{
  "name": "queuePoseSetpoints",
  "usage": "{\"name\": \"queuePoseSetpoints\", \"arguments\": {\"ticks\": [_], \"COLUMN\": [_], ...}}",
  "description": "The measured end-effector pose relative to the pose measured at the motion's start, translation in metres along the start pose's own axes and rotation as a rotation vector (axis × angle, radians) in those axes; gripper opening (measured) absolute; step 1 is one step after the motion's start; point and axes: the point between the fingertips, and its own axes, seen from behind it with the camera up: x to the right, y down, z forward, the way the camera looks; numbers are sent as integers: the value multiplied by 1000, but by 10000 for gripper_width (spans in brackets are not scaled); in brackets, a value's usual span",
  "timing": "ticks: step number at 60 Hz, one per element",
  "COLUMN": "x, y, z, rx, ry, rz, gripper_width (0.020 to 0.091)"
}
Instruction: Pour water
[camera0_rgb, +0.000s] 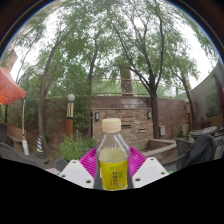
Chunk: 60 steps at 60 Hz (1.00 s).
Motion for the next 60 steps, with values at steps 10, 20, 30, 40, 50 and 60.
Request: {"name": "queuePoseSetpoints", "arguments": {"ticks": [10,20,30,40,50,60], "x": [43,45,56,51,43,40], "y": [145,189,211,225,220,222], "z": [23,32,40,36,31,2], "rx": [-211,-269,-299,-312,-313,-406], "ry": [13,1,1,-15,-16,-28], "rz": [-38,11,19,3,11,44], "gripper_width": [384,387,401,407,527,841]}}
